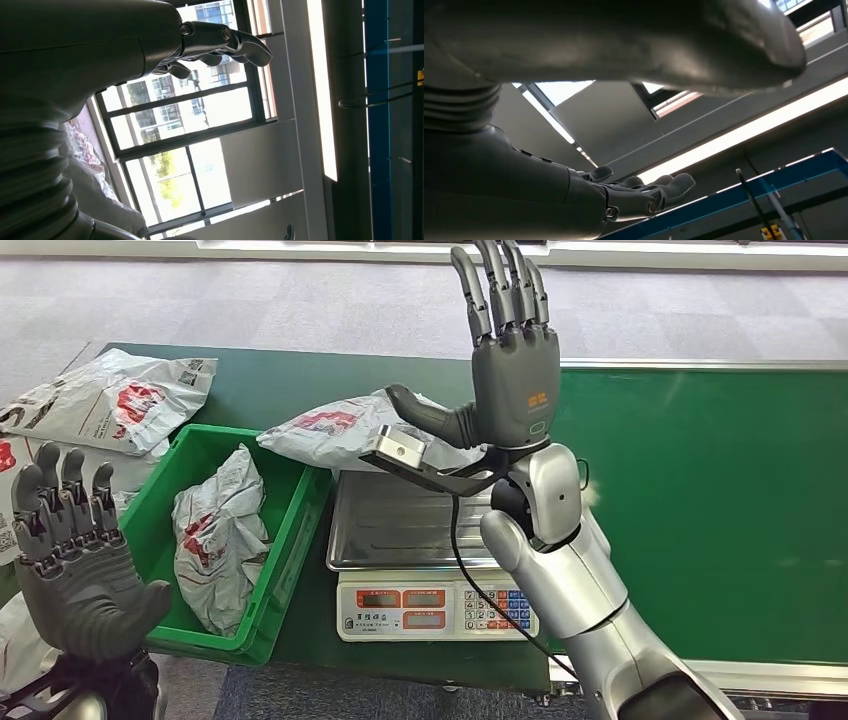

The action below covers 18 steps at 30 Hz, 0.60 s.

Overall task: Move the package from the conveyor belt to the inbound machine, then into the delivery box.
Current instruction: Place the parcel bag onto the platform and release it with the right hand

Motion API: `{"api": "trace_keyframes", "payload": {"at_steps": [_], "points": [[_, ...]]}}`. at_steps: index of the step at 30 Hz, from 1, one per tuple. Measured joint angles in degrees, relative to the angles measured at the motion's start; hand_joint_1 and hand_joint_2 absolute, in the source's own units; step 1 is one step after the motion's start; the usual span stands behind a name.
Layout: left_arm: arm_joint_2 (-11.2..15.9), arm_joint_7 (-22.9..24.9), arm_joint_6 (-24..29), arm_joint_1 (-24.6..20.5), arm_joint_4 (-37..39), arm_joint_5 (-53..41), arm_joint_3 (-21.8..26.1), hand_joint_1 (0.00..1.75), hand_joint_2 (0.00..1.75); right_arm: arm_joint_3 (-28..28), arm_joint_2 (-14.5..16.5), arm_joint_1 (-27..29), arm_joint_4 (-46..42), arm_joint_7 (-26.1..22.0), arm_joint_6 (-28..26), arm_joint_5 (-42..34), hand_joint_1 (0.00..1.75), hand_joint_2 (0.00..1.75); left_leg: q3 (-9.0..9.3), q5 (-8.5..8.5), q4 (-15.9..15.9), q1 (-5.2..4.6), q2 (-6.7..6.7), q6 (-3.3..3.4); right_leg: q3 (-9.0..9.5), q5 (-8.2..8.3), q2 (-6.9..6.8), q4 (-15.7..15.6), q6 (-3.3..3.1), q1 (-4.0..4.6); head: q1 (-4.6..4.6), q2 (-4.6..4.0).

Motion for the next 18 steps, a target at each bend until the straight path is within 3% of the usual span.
{"api": "trace_keyframes", "payload": {"at_steps": [4,8,11,14,18], "points": [[0.06,0.00,1.82,-1.29,0.86,-2.51,-0.55,0.00,1.75,-1.82,0.00,1.16,-1.37,-0.20,-0.17,0.79,0.00,0.00,0.00,0.00,0.01,-0.02,0.01,0.00,-0.01,0.01,0.01,0.00,0.02,-0.02,0.00,0.00],[1.79,0.98,15.25,-5.28,5.36,-22.68,-3.39,0.00,1.75,-4.29,0.03,2.71,-3.44,-1.03,-0.83,0.79,0.00,0.00,0.00,0.02,0.02,-0.02,-0.09,0.03,0.01,0.02,-0.11,-0.02,0.04,-0.03,0.00,0.00],[3.52,5.27,22.50,-11.06,13.21,-42.42,-7.36,0.00,1.75,-5.41,0.38,4.26,-4.96,-2.41,-2.08,-0.59,0.00,0.00,0.01,0.09,0.02,-0.02,-0.11,0.06,0.04,0.07,-0.16,-0.02,0.08,-0.03,0.00,0.00],[5.20,10.92,28.19,-19.15,25.67,-60.27,-13.26,0.00,1.75,-6.04,1.28,6.18,-5.79,-3.97,-3.71,-2.38,0.00,0.00,-0.04,0.20,0.02,-0.03,-0.08,0.08,0.03,0.22,-0.13,-0.01,0.07,-0.02,0.00,0.00],[6.21,12.53,30.99,-24.89,35.63,-64.65,-17.96,0.00,1.75,-6.43,1.85,7.54,-6.09,-4.46,-4.28,-3.03,0.00,0.00,-0.07,0.24,0.02,-0.06,0.29,0.08,-0.12,0.38,0.18,0.00,0.05,-0.04,0.00,0.00]]}}
